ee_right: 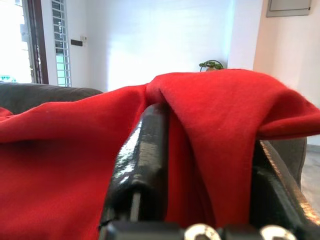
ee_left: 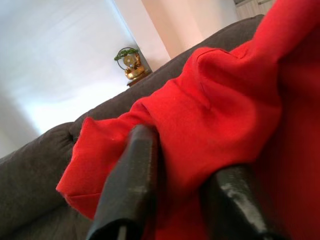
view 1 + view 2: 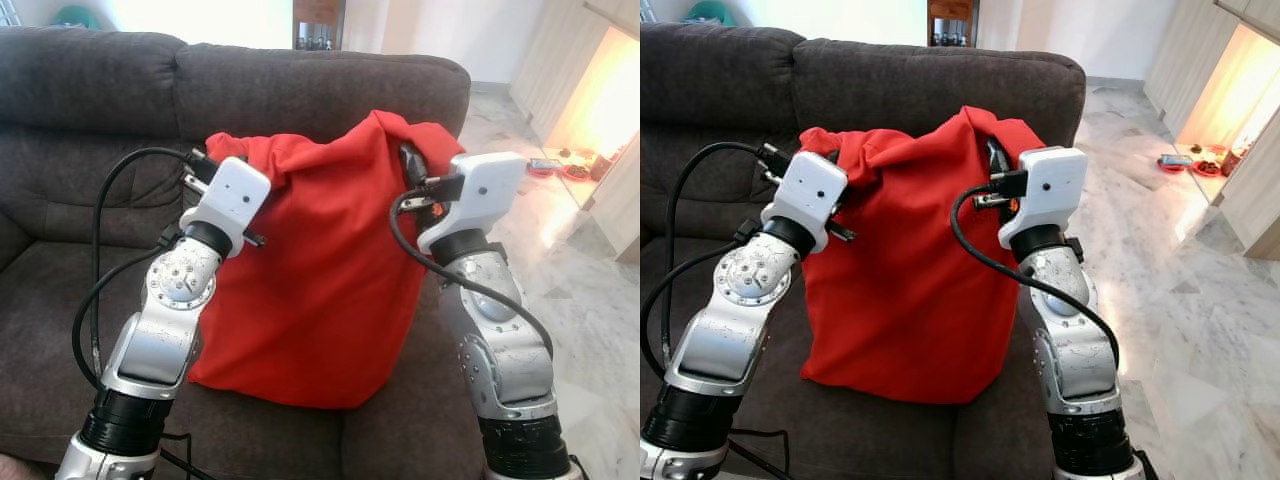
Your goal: Move the pillow to the sofa from floor
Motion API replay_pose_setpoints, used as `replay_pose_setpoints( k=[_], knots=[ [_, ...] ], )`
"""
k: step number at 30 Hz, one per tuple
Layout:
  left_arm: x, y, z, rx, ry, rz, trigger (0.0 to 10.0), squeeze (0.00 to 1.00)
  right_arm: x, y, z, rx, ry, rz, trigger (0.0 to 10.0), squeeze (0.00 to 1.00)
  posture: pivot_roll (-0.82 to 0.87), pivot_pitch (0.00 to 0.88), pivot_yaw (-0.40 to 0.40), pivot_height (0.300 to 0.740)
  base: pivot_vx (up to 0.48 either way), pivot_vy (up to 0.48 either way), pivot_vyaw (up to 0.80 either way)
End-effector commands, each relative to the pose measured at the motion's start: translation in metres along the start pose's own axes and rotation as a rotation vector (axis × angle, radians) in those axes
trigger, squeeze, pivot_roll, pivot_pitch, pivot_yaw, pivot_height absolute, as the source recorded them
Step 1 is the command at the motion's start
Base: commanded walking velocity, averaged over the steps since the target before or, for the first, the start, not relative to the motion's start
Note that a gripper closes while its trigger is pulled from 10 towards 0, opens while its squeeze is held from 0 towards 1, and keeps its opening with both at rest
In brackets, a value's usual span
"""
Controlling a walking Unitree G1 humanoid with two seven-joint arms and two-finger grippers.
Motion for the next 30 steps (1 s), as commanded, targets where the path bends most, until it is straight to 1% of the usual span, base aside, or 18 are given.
replay_pose_setpoints(
  k=[1, 4, 11, 14, 17, 21, 26, 27, 28, 30],
  knots=[
    [0.006, 0.002, 0.0, 0.001, -0.027, -0.018, 10.0, 1.0, 0.001, 0.008, 0.0, 0.034, 0.0, 0.005, 10.0, 1.0, 0.08, 0.024, -0.062, 0.74, 0.0, 0.0, 0.0],
    [0.005, 0.001, 0.001, -0.003, -0.024, -0.022, 10.0, 1.0, 0.001, 0.007, 0.0, 0.033, 0.001, 0.004, 10.0, 1.0, 0.08, 0.023, -0.062, 0.74, 0.0, 0.0, 0.0],
    [0.008, -0.004, 0.002, -0.019, -0.042, -0.075, 10.0, 1.0, 0.0, 0.004, 0.001, 0.023, 0.004, 0.005, 10.0, 1.0, 0.08, 0.025, -0.063, 0.74, 0.0, 0.0, 0.0],
    [0.011, -0.011, 0.004, -0.045, -0.049, -0.091, 10.0, 1.0, -0.002, -0.003, 0.003, -0.01, 0.016, 0.018, 10.0, 1.0, 0.08, 0.025, -0.063, 0.74, 0.0, 0.0, 0.0],
    [0.006, -0.016, 0.003, -0.071, -0.015, -0.116, 10.0, 1.0, -0.005, -0.015, 0.005, -0.064, 0.038, 0.041, 10.0, 1.0, 0.08, 0.026, -0.064, 0.74, 0.0, 0.0, 0.0],
    [0.001, -0.018, 0.004, -0.084, 0.014, -0.133, 10.0, 1.0, -0.008, -0.025, 0.007, -0.11, 0.068, 0.07, 10.0, 1.0, 0.08, 0.027, -0.065, 0.74, 0.0, 0.0, 0.0],
    [-0.002, -0.02, 0.004, -0.095, 0.031, -0.146, 10.0, 1.0, -0.008, -0.027, 0.007, -0.123, 0.08, 0.086, 10.0, 1.0, 0.08, 0.028, -0.066, 0.74, 0.0, 0.0, 0.0],
    [-0.002, -0.023, 0.004, -0.103, 0.033, -0.15, 10.0, 0.42, -0.005, -0.026, 0.006, -0.126, 0.074, 0.108, 10.0, 0.0, 0.08, 0.028, -0.066, 0.74, 0.0, 0.0, 0.0],
    [0.0, -0.027, 0.005, -0.116, 0.035, -0.148, 10.0, 0.0, 0.002, -0.029, 0.007, -0.141, 0.055, 0.123, 10.0, 0.0, 0.08, 0.026, -0.067, 0.74, 0.0, 0.0, 0.0],
    [0.0, -0.03, 0.006, -0.125, 0.037, -0.144, 10.0, 0.0, 0.005, -0.031, 0.007, -0.146, 0.045, 0.126, 10.0, 0.0, 0.08, 0.026, -0.067, 0.74, 0.0, 0.0, 0.0]
  ],
)
Point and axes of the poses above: a point about 5 cm out from each wrist's last joint towards the gripper, its own z axis pointing back from the gripper into the wrist, its own y axis along the axis of the wrist's last joint, x = y × z, the point moved 3 cm from there along -z, pointing out of the wrist towards the gripper, and after that the axes turned 8 degrees about z, right-handed, at the moved point
